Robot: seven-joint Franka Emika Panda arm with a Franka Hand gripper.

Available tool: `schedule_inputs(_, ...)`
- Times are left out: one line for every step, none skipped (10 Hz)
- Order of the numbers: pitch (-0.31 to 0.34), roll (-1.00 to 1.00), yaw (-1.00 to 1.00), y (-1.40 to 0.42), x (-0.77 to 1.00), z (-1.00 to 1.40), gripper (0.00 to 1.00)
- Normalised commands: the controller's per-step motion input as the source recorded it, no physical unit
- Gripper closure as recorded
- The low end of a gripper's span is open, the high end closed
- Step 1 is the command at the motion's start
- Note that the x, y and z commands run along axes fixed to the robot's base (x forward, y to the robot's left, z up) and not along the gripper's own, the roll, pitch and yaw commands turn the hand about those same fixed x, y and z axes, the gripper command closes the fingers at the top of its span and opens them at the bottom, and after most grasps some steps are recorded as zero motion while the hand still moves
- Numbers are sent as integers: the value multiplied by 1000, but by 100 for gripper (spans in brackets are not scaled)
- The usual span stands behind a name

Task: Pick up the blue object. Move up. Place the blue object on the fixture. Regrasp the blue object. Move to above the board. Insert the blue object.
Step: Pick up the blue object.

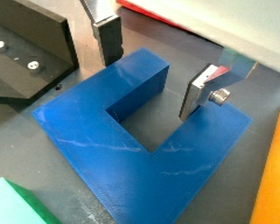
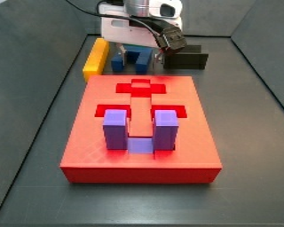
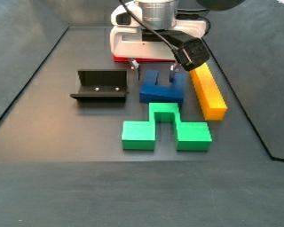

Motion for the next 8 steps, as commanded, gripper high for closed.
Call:
schedule_inputs(0,0,0,0,0,0,0)
schedule_inputs(0,0,0,0,0,0,100)
schedule_inputs(0,0,0,0,0,0,100)
schedule_inputs(0,0,0,0,0,0,100)
schedule_inputs(0,0,0,0,0,0,100)
schedule_inputs(0,0,0,0,0,0,100)
schedule_inputs(0,0,0,0,0,0,100)
schedule_inputs(0,0,0,0,0,0,100)
